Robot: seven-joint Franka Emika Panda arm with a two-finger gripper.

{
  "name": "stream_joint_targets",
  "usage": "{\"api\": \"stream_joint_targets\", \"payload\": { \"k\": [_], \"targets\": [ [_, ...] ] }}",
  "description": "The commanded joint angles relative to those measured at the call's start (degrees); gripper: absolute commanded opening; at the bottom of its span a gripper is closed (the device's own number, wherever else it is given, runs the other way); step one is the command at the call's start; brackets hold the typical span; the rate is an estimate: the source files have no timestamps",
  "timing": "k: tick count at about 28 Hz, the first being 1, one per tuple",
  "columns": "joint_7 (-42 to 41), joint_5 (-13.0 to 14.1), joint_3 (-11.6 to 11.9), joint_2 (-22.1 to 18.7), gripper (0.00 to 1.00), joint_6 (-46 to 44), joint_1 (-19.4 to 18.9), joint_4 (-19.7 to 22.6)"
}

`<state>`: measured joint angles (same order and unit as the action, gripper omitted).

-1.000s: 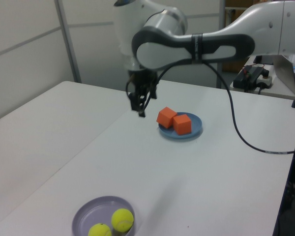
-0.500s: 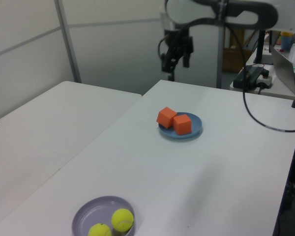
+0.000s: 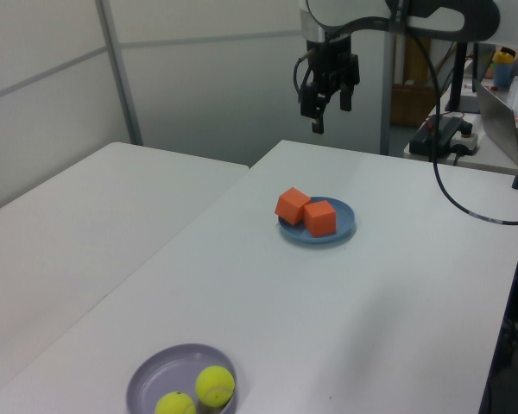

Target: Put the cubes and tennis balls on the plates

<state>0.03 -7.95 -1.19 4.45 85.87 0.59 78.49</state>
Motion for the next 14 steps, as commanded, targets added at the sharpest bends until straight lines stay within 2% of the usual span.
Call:
{"api": "stream_joint_targets", "payload": {
  "k": [1, 11, 14],
  "targets": [
    [-0.3, 1.3, 0.1, -3.7, 1.0, -1.8, 0.3, 1.6],
    [-0.6, 1.8, 0.1, -11.0, 1.0, -9.7, 0.2, 1.6],
    [-0.9, 3.7, 0.1, -14.3, 1.0, -11.6, 0.3, 1.6]
  ]
}}
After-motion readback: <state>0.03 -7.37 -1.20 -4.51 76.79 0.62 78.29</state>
